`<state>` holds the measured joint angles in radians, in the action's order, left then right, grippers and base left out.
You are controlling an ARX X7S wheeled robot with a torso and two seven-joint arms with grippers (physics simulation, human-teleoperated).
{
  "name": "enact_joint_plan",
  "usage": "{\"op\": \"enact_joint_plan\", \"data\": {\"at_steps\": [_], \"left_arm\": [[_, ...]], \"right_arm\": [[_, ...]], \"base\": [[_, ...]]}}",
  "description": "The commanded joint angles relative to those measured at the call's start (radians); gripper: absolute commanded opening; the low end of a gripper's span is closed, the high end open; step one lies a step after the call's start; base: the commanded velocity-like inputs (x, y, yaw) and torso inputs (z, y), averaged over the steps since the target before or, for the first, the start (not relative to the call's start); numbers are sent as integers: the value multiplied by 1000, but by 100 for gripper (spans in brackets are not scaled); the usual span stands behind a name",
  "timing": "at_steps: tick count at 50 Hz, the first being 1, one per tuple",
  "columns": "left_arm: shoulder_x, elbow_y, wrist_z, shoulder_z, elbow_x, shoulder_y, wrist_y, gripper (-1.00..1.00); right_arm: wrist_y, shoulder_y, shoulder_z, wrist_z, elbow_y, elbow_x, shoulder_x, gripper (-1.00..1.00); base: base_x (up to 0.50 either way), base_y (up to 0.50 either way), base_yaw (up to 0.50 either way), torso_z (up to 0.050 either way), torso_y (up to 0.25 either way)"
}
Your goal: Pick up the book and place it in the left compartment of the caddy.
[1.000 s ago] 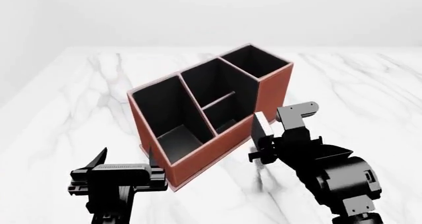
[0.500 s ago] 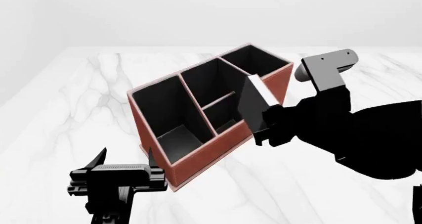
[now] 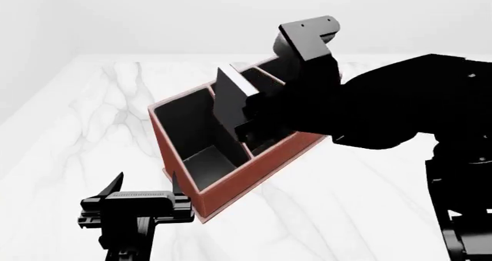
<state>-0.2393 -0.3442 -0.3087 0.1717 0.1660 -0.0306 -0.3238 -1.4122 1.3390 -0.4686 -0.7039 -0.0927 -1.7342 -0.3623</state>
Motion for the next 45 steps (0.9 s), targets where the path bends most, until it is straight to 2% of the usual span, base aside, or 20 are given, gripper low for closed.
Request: {"op": "enact_joint_plan", "data": {"at_steps": [1,9,20,34,45], "left_arm": [[-3,6,-5,6,2,-2,4,100],[-6,4,-8,5,7,0,7,100],[-10,8,-13,9,11,0,12,100],[-18,-1,-19,16,15,-9,2,100],[-21,3,-22,22,18,-10,6,100]], "right_arm": [[117,53,-113,326,-154,347,104,-100],[214,54,-224,464,-295,484,172,-100],[320,26,-303,550,-422,582,237,-100],[417,-27,-381,587,-508,660,290,-100],[431,-63,-432,548,-457,686,312,-100]], "base": [[0,0,0,0,0],[0,0,0,0,1],[0,0,0,0,1],[0,0,0,0,1],[0,0,0,1,1]]}}
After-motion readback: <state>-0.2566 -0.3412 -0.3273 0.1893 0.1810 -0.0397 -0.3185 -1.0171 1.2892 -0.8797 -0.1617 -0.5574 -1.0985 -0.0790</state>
